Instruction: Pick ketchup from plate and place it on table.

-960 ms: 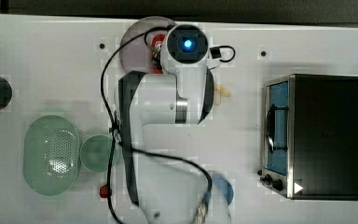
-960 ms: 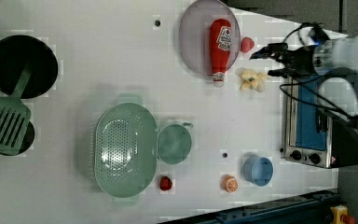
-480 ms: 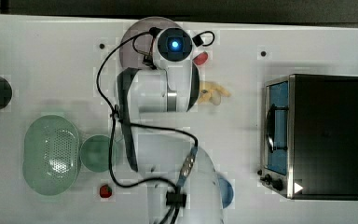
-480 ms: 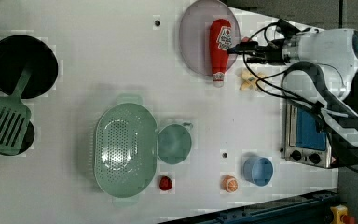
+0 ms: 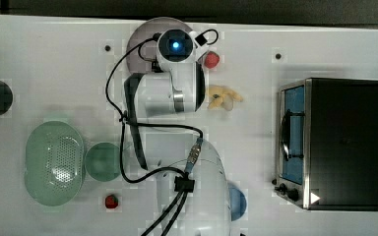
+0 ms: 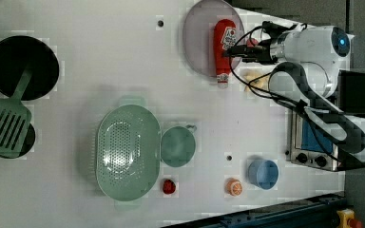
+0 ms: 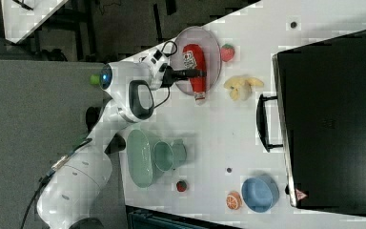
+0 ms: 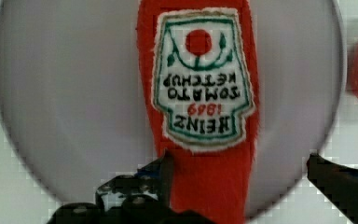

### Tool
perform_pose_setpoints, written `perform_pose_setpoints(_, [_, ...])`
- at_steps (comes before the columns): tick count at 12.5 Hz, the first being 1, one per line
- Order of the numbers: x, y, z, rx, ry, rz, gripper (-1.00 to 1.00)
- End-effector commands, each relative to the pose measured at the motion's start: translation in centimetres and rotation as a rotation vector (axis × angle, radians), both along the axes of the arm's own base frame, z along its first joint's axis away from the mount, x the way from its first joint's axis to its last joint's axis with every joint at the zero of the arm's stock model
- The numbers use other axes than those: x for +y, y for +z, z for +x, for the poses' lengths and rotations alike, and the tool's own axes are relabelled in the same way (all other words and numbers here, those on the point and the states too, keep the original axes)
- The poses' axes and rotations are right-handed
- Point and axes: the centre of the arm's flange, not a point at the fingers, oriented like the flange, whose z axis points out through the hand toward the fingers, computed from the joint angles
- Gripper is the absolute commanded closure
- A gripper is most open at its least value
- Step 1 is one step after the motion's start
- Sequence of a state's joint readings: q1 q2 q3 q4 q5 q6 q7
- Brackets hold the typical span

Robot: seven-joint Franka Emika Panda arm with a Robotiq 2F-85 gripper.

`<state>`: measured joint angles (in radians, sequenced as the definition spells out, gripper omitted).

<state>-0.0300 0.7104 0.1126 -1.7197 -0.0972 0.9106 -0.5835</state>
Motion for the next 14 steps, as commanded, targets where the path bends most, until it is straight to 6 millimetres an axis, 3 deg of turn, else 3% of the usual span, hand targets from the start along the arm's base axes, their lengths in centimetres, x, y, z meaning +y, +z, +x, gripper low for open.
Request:
perform_pose_setpoints(1, [-0.5,0.4,1.1,-0.060,0.020,0.006,-1.00])
perform_pose_setpoints(7, [-0.5,-2.9,1.4,-0.136,0.016,0.021,-1.00])
perform_pose_setpoints(8, [-0.5,-3.1,1.3,-0.138,0.016,0.022,-0.93])
perform_pose_setpoints(11, [-0.6,-2.5,1.6,-0.148,0.014,0.020,-0.23])
perform_pose_setpoints(14, [-1.1,-0.3,2.1,-0.178,0.008,0.017,-0.23])
